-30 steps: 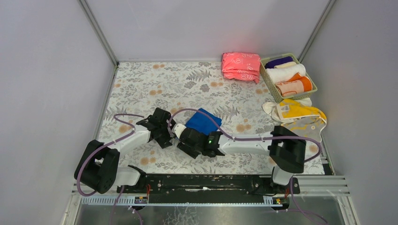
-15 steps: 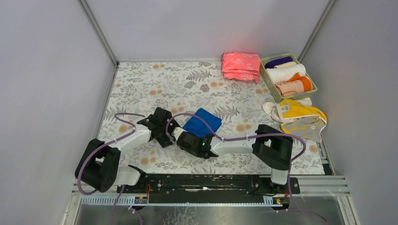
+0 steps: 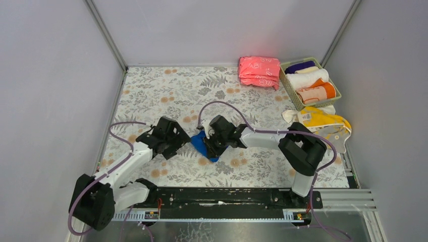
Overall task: Roll the towels
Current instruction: Roll the towel at the center of the board.
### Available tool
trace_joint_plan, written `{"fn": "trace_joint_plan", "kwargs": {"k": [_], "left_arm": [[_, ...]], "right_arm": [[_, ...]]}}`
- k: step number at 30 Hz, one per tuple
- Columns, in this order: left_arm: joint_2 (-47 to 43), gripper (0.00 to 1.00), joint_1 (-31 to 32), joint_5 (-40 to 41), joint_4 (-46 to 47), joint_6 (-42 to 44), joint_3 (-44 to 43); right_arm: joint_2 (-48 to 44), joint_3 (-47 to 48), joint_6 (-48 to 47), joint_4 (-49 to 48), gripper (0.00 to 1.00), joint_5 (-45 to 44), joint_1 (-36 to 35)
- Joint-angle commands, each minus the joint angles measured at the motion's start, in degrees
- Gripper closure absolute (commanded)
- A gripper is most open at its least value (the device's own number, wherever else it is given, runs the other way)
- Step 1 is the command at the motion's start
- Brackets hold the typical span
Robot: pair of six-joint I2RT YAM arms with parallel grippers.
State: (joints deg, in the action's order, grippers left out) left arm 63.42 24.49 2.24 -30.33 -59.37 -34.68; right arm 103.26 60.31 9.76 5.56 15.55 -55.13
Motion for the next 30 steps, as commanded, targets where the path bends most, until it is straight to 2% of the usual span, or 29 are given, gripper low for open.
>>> {"fn": "trace_joint_plan", "kwargs": {"k": [1,8,16,21,24,27,30], "left_arm": [[-2.6,0.07,0.0,2.4,-5.8,1.0,-0.8],[-1.8,0.07,0.2,-4.9,-1.1,0.3,0.5],[3.5,0.07,1.2,-6.1,3.5,-0.3,-1.5],[9.4,0.12,1.5,-6.0,8.2,-0.5,-1.2],[12.5,0.14,1.9,-5.0,8.9,-0.5,-0.8],[14.3,0.15,2.0,-4.7,10.0,-0.5,0.9],[15.5,0.16,2.3,-4.9,11.2,-0.6,2.7]], "right_arm": [[3.1,-1.9,7.2,-4.4,0.8,21.9,4.4],[7.9,-4.3,14.3,-13.4,0.81,34.3,8.9],[11.8,-5.9,18.3,-18.3,0.8,36.8,11.7],[12.2,-6.0,18.1,-17.4,0.78,35.3,11.7],[10.4,-6.3,17.0,-15.9,0.71,33.5,11.7],[5.9,-7.5,15.8,-15.2,0.59,29.9,11.7],[0.6,-7.5,14.1,-12.1,0.51,25.3,11.6]]}}
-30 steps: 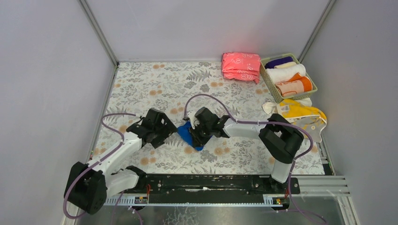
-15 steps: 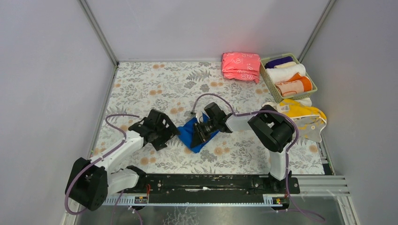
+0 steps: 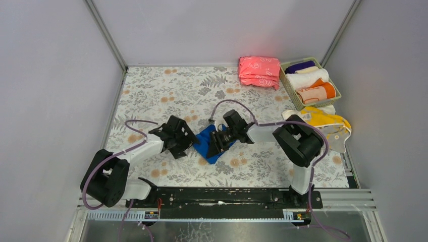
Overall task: Roll the towels
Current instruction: Roll the towel at the center of the board.
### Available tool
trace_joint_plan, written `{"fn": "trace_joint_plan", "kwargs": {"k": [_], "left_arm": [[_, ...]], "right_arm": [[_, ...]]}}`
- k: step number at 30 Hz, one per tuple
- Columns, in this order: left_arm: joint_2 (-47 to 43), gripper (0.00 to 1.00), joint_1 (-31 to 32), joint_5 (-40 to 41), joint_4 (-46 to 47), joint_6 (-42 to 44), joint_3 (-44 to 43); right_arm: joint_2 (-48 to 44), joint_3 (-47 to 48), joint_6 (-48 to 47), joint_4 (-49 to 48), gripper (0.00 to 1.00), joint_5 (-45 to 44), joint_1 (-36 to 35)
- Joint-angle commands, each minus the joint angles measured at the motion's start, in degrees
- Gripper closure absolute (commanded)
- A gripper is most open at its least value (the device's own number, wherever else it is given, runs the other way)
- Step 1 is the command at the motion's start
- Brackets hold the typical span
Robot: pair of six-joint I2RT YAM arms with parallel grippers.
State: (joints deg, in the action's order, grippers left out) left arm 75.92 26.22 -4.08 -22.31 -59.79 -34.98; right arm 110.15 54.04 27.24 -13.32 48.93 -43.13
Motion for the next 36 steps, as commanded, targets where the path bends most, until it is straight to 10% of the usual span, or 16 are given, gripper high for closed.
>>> {"fn": "trace_joint_plan", "kwargs": {"k": [1,19,36], "left_arm": [[3.3,0.16,0.8,1.5,3.4,-0.3,3.5],[6.0,0.16,0.9,1.1,5.6,-0.6,6.1],[5.2,0.15,0.8,1.3,4.5,-1.6,6.0]], "right_arm": [[-7.3,-1.0,-4.4,8.6,0.49,-10.4,-0.9],[-19.9,6.4,-16.9,21.8,0.38,-65.6,-24.9],[-4.2,5.4,-23.2,18.6,0.4,-74.0,-27.1]]}}
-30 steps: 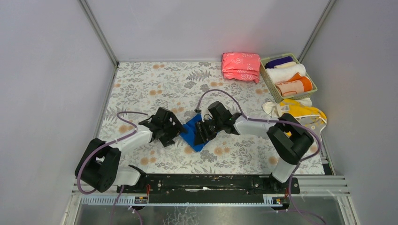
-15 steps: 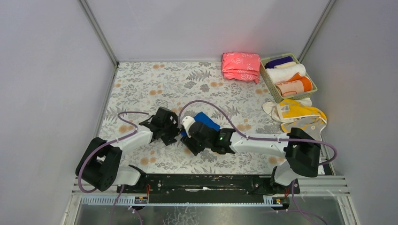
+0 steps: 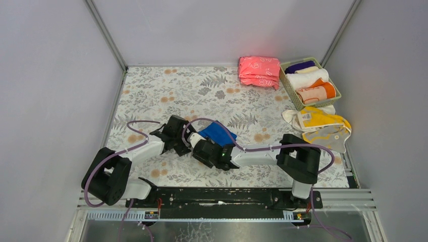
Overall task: Roll the towels
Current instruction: Roll the towel at the center of the board.
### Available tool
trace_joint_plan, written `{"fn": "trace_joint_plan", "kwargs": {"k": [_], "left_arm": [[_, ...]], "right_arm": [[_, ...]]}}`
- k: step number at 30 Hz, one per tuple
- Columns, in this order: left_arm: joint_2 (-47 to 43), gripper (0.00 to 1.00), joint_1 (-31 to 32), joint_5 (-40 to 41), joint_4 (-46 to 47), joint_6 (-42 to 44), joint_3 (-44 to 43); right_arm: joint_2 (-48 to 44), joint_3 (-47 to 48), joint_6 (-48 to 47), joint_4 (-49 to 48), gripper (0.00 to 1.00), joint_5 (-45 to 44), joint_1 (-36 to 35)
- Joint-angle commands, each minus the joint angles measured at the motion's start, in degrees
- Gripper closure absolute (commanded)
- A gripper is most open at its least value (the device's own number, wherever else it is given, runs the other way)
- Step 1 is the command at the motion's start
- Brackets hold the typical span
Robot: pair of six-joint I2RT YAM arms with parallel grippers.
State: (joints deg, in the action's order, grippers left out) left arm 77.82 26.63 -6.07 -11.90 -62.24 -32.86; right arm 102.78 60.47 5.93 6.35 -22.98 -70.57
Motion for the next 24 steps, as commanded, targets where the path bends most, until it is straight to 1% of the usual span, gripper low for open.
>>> {"fn": "trace_joint_plan", "kwargs": {"k": [1,3,6,11,16,21,24], "left_arm": [[3.0,0.15,0.4,3.4,-6.2,1.0,3.7],[2.4,0.14,0.4,4.0,-7.0,1.2,3.1],[1.1,0.12,0.3,5.0,-8.8,1.7,1.4],[-4.0,0.08,0.2,6.5,-12.0,0.8,-0.7],[-9.5,0.06,0.0,7.4,-16.0,0.8,-2.2],[-13.2,0.05,0.0,6.7,-17.5,-0.1,-1.5],[-14.1,0.04,0.1,4.4,-15.5,-0.6,-0.2]], "right_arm": [[3.7,-1.0,-1.8,-1.0,0.41,-1.2,0.7],[4.4,-1.1,-1.5,-0.2,0.45,1.3,1.5],[4.0,-2.2,0.0,0.3,0.54,7.7,3.3],[-0.3,-6.4,4.5,-3.3,0.68,24.5,8.5],[-1.5,-9.5,9.5,-9.0,0.71,42.9,15.0],[1.1,-10.8,15.4,-13.7,0.74,55.4,20.3],[2.6,-13.0,19.9,-20.1,0.74,62.8,23.0]]}}
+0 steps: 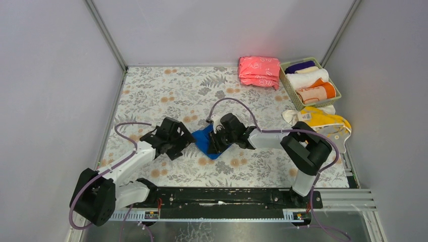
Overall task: Roll the towels
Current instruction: Roll the towel at the center of the board.
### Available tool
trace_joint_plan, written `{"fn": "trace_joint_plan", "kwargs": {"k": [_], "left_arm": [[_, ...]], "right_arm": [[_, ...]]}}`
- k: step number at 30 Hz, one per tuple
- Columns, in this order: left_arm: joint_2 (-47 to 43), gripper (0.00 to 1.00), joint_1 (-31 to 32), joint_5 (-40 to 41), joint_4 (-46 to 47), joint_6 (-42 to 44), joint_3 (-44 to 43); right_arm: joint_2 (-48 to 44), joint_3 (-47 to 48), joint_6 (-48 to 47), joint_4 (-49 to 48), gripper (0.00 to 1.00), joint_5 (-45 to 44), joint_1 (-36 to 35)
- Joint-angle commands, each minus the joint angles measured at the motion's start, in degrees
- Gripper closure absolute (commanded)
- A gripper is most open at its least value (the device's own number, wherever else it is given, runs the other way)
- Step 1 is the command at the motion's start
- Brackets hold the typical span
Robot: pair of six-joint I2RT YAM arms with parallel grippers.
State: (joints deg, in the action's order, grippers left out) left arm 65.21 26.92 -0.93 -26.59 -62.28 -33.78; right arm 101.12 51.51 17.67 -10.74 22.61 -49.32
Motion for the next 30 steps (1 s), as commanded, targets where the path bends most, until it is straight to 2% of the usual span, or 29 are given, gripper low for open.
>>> {"fn": "trace_joint_plan", "kwargs": {"k": [1,7,14,18,22,24,30], "left_arm": [[-1.5,0.04,-0.2,-1.5,-0.2,-0.6,0.9],[1.1,0.05,-0.1,-4.2,4.3,-1.2,0.7],[8.3,0.1,0.3,-3.8,8.6,-1.0,0.7],[12.7,0.14,0.3,-3.3,11.1,-1.0,1.6],[16.2,0.15,0.5,-3.1,11.9,-0.7,1.9],[17.2,0.16,0.5,-2.9,12.2,-0.6,2.3],[19.1,0.16,0.7,-3.0,12.3,-0.2,2.6]], "right_arm": [[4.8,-5.0,9.9,-5.5,0.74,19.4,2.6],[8.8,-7.1,15.4,-12.9,0.75,25.4,6.3],[12.7,-9.4,20.3,-17.9,0.73,25.7,8.7],[9.9,-9.1,17.1,-13.1,0.69,22.1,8.7],[3.9,-9.1,12.9,-7.3,0.58,17.1,8.7],[-0.1,-8.4,10.1,-2.9,0.51,13.4,8.2],[-10.0,-4.8,3.2,9.2,0.43,-1.5,4.0]]}}
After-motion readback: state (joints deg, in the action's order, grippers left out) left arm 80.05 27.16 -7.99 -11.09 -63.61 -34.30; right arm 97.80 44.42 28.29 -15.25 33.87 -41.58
